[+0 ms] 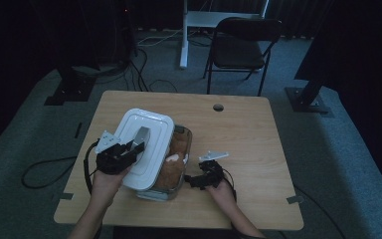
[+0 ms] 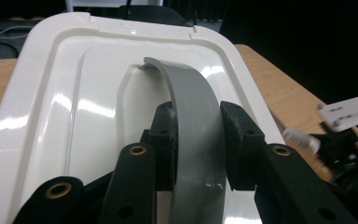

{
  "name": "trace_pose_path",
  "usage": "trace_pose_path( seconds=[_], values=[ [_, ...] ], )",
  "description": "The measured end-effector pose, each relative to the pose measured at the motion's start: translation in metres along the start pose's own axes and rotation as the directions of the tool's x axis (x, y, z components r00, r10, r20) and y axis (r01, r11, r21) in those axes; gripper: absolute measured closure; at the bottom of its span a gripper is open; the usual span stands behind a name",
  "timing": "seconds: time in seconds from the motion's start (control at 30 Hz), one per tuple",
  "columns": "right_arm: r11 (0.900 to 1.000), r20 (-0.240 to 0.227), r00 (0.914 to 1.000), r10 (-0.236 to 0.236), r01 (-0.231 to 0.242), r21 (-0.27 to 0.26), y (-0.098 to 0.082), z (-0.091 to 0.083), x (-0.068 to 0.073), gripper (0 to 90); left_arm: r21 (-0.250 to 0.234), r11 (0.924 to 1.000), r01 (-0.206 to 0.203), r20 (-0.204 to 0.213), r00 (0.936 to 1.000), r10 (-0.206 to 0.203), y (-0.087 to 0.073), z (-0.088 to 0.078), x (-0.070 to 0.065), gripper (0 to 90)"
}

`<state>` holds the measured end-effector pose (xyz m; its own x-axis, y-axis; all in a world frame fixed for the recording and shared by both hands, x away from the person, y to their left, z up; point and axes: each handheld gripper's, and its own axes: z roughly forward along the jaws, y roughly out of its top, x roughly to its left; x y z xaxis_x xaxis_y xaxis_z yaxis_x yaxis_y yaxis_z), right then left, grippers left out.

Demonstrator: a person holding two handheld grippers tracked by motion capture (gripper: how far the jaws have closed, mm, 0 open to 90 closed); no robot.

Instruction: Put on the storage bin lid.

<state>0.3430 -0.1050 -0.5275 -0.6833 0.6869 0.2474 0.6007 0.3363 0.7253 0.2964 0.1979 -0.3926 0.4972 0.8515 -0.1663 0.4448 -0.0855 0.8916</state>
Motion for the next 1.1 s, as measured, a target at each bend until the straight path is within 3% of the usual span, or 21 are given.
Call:
trace_pose_path(
  seconds=[0.1, 0.37, 0.5, 0.63, 0.8, 1.0, 1.1],
  values=[
    [0.999, -0.020, 0.9989, -0.043, 0.043, 0.007, 0.006, 0.011, 0.013, 13.5, 0.006, 1.0000, -0.007, 0.005, 1.0000, 0.007, 0.001, 0.003, -0.003, 69.0],
    [0.996, -0.016, 0.9958, -0.090, 0.090, 0.005, 0.019, 0.030, 0.039, 13.2, 0.029, 0.9986, -0.045, 0.062, 0.9972, 0.043, 0.001, 0.008, -0.006, 68.9],
    [0.999, -0.011, 0.9989, -0.045, 0.045, 0.002, 0.012, 0.025, 0.028, 13.3, 0.067, 0.9952, -0.072, 0.114, 0.9914, 0.064, 0.004, 0.011, -0.004, 68.9],
    [1.000, 0.001, 0.9995, 0.031, -0.031, -0.004, 0.004, 0.015, 0.010, 13.3, 0.112, 0.9906, -0.078, 0.124, 0.9902, 0.064, 0.003, 0.018, 0.001, 68.9],
    [0.998, 0.018, 0.9978, 0.063, -0.063, -0.010, 0.000, 0.007, -0.003, 13.3, 0.130, 0.9898, -0.058, 0.122, 0.9917, 0.042, 0.002, 0.027, 0.012, 69.0],
    [0.996, 0.021, 0.9963, 0.083, -0.083, -0.035, 0.001, -0.001, -0.010, 13.3, 0.156, 0.9841, -0.084, 0.172, 0.9835, 0.057, 0.002, 0.035, 0.017, 68.8],
    [0.996, 0.024, 0.9958, 0.088, -0.087, -0.035, 0.001, -0.002, -0.011, 13.3, 0.166, 0.9832, -0.076, 0.177, 0.9832, 0.046, 0.002, 0.039, 0.020, 68.7]
  ],
)
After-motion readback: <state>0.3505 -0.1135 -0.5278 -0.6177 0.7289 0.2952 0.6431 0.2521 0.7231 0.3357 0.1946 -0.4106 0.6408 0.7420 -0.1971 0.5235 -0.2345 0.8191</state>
